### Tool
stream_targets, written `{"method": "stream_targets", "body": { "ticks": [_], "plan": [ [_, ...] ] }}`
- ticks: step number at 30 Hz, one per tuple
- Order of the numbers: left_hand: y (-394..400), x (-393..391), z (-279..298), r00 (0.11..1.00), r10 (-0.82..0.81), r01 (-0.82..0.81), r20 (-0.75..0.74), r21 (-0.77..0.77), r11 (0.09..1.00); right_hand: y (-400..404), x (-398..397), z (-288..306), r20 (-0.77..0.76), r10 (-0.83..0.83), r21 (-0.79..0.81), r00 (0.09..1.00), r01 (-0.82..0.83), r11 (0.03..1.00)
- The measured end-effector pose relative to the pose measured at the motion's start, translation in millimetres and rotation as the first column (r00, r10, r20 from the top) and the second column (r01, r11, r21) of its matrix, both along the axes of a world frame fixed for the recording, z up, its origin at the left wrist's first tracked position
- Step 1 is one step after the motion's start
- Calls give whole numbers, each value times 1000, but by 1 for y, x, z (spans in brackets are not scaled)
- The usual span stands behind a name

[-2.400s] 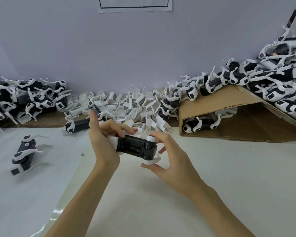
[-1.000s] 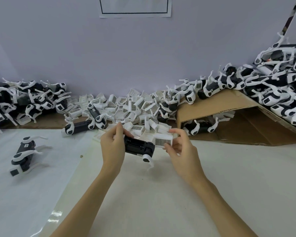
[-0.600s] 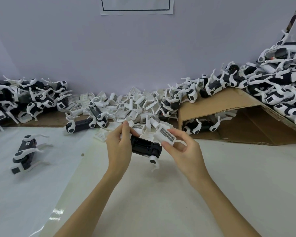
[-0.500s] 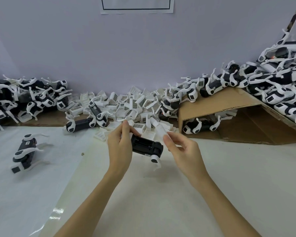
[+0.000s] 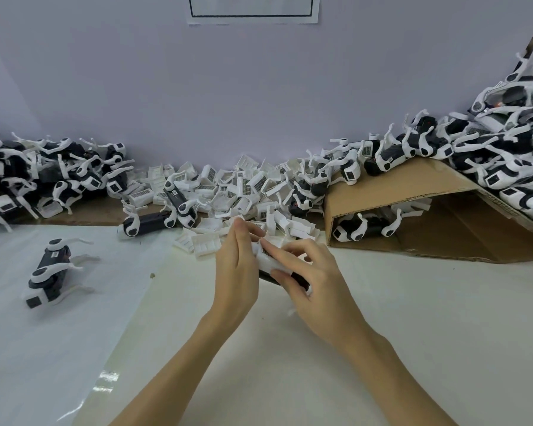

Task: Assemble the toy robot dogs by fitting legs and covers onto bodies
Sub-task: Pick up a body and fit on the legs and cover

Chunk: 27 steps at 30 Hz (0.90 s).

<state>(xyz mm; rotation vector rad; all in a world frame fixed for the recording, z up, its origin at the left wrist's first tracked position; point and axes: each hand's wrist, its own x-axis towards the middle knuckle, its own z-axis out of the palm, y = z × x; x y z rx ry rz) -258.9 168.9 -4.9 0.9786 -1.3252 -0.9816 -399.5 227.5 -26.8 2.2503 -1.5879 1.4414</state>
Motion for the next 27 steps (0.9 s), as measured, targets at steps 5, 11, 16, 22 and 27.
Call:
{"method": "stream_targets", "body": {
  "ticks": [5,11,16,22,27],
  "plan": [
    [-6,2,-3,998,40,-40,45,-1,999,2,-1,-5,-51,-26,41,998,29,999],
    [-6,2,-4,983,-119,110,141,70,992,-4,5,-11,-162,-105,-3,981,106,994],
    [-17,28,14,802,-488,433,344,228,872,-5,-10,-7,-48,-117,39,992,119,992],
    [-16,28,12,791,-512,483,335,173,858,-5,-18,-7,40,-124,52,991,122,991],
    [-13,26,15,822,-490,472,290,135,871,-6,-17,-5,36,-177,-44,984,178,983]
  ]
}}
